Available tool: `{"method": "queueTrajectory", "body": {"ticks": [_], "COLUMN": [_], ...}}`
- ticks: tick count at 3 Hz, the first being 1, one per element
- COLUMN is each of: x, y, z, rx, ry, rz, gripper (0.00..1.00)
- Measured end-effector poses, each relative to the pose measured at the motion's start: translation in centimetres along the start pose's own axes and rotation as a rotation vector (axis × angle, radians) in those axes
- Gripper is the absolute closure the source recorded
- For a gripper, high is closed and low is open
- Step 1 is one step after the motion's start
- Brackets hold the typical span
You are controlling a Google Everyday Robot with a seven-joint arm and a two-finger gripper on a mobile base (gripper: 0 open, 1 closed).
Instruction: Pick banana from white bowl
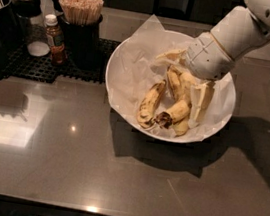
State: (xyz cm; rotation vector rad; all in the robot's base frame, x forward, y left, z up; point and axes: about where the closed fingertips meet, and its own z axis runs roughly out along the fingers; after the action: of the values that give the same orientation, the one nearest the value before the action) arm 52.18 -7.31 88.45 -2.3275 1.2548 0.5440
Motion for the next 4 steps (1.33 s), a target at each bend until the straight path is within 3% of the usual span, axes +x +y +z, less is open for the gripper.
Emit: {"method": "queueTrajectory", "body": {"ticks": [1, 3, 4], "x": [-0.24, -0.23, -0.23], "y": [0.66, 0.59, 0.59], "z": [2.51, 2.58, 2.58], "rx": [-0.020, -0.018, -0.018], "ry": [-0.052, -0.052, -0.052], "rz": [0.001, 0.001, 0.001], "gripper": [0.00, 0.04, 0.23]}}
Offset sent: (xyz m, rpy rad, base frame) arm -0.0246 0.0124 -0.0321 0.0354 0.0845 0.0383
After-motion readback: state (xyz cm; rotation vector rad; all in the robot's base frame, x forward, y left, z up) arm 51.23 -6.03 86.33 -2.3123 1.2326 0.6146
